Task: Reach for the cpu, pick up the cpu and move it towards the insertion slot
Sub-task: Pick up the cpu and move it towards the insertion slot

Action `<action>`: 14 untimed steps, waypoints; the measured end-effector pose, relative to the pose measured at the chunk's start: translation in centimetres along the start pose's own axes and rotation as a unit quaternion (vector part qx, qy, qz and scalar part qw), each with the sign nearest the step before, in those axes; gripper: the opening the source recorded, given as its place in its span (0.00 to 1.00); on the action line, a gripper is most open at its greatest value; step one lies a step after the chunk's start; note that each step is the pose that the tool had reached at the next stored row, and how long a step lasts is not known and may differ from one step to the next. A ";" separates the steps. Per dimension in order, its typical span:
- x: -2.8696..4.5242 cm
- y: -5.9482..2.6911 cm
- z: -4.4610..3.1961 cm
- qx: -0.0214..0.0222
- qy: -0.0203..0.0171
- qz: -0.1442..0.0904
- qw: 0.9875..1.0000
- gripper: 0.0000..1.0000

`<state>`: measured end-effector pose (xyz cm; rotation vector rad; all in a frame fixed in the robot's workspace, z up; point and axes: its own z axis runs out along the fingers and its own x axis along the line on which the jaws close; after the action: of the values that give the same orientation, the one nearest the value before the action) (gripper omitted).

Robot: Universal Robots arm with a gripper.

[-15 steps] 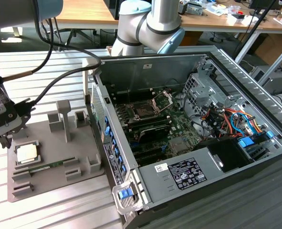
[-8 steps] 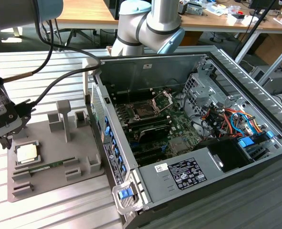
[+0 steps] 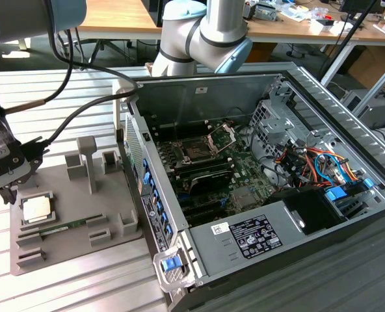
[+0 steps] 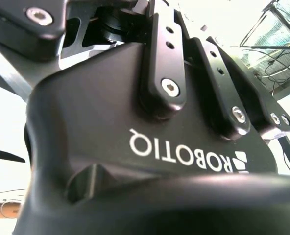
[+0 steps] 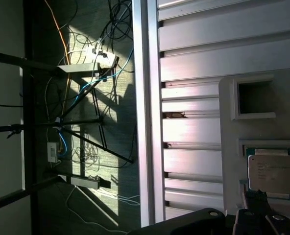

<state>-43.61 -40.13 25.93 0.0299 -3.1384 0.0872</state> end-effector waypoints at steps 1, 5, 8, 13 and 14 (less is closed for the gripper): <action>0.00 0.00 0.02 0.000 0.000 0.000 1.000 0.11; 0.00 0.01 0.14 0.001 0.000 0.000 1.000 0.11; 0.00 0.01 0.26 0.001 0.000 0.000 1.000 0.11; 0.00 0.02 0.36 0.002 0.000 0.000 1.000 0.11; 0.00 0.02 0.38 0.002 0.000 0.000 1.000 0.11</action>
<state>-43.61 -40.13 25.55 0.0299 -3.1382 0.0942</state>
